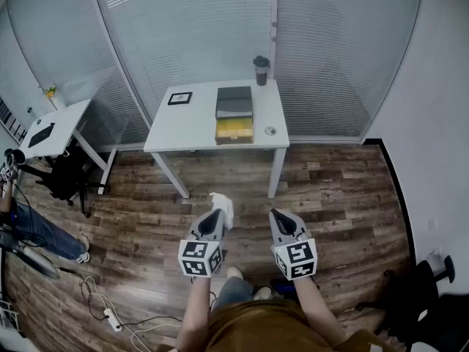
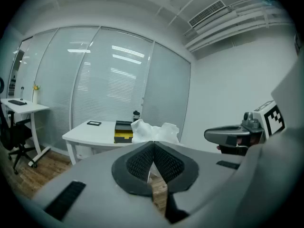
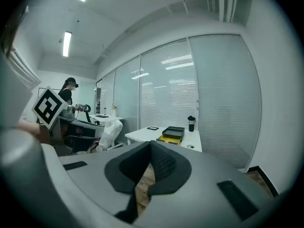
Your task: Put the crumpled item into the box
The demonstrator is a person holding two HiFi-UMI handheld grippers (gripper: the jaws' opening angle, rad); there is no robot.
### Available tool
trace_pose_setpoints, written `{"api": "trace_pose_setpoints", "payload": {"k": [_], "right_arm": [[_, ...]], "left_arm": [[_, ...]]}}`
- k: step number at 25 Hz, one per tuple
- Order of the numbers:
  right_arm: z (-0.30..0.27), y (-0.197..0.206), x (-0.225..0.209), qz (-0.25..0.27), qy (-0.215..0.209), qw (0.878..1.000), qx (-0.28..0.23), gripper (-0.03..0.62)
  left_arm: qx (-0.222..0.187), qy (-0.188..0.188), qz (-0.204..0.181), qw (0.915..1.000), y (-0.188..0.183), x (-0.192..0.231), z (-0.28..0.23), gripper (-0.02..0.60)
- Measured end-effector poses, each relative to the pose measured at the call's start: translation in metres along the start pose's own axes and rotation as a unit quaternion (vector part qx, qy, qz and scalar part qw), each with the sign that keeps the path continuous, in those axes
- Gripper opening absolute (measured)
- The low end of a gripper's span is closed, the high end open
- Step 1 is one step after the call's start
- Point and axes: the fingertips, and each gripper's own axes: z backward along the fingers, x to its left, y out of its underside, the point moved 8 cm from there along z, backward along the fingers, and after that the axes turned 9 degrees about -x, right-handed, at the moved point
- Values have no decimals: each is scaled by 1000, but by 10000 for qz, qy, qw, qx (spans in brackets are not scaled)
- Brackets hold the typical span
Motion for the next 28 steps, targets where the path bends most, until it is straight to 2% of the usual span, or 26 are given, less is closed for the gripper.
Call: {"api": "trace_pose_setpoints", "payload": {"k": [9,18,23,28], "right_arm": [[7,3,-7,-33,-80,10000,-3,11],[10,7,-34,87,278,9993,-217,12],[-15,16,-66,-208,323,9991,-163,12],[-72,29,-87,-450,44,9989,129,12]], "left_arm": [[42,-26,-88,9999,3,-7,-4,26],[44,-147,16,9999,10,-5,-16,26],[3,-148,1,9999,9,5,-48,26],[72,-171,106,9998,14,42,-98,26]]}}
